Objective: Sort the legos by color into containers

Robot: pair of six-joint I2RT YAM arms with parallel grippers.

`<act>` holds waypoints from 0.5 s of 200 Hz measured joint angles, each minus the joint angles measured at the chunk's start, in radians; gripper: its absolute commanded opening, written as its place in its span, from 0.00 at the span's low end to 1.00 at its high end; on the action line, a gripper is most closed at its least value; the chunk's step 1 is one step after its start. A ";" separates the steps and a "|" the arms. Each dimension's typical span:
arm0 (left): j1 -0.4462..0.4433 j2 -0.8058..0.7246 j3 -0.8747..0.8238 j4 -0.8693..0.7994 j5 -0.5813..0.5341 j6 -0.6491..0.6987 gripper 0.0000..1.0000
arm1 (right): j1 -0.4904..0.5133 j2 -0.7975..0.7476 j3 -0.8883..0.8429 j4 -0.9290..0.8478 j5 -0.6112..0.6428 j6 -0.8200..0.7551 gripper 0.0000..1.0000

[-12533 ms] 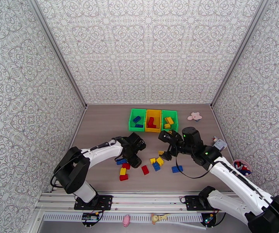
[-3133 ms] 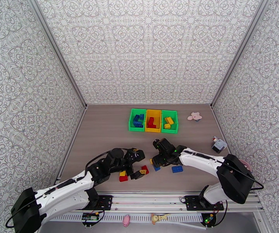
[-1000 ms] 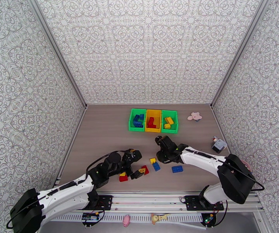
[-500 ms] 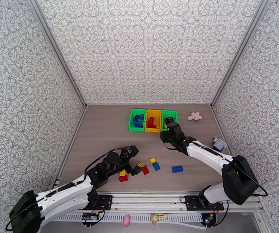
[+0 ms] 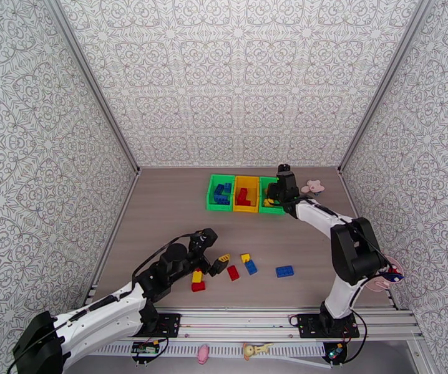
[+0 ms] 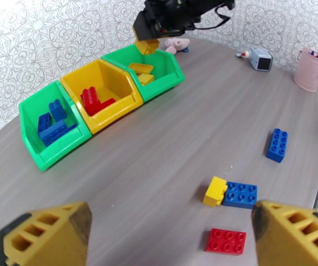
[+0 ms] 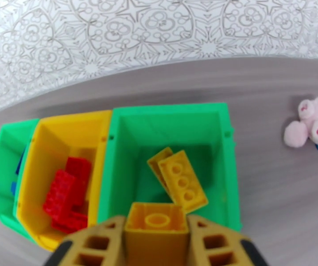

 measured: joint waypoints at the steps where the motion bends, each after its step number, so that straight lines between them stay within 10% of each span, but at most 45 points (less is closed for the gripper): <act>1: 0.000 0.000 0.000 0.000 0.000 0.000 1.00 | -0.001 0.003 0.002 0.000 -0.001 -0.001 0.24; 100: 0.119 0.042 0.096 -0.125 0.050 0.014 1.00 | -0.031 0.053 0.052 -0.037 -0.114 -0.095 0.69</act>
